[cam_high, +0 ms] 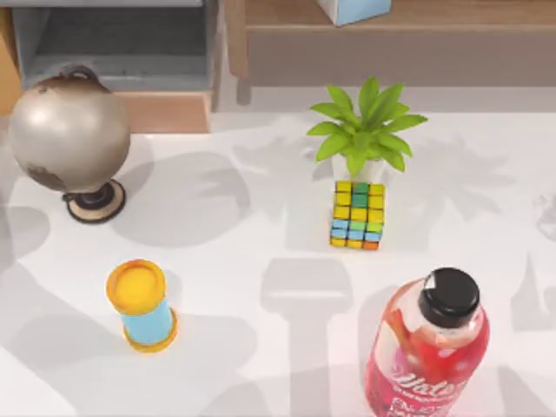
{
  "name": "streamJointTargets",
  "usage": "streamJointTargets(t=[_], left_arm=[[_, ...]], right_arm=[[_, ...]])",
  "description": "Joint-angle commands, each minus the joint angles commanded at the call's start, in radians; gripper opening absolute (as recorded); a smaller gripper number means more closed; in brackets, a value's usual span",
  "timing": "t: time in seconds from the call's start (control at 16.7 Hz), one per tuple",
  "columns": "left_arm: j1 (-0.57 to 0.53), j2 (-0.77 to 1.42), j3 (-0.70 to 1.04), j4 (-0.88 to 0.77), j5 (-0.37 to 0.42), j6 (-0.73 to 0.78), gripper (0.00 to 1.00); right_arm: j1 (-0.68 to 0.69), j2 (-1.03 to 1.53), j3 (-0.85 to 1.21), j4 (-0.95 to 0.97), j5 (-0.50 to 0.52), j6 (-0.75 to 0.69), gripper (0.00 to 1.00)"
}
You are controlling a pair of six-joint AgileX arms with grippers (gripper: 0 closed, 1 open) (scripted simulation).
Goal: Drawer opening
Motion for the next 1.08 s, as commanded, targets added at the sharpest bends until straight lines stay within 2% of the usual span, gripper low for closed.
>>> streamJointTargets(t=[0.54, 1.08], left_arm=[[0.008, -0.001, -0.017, 0.001, 0.005, -0.005, 0.0], [0.074, -0.118, -0.278, 0.139, 0.069, -0.002, 0.0]], right_arm=[[0.0, 0.0, 0.0, 0.0, 0.0, 0.0, 1.0], [0.0, 0.0, 0.0, 0.0, 0.0, 0.0, 1.0]])
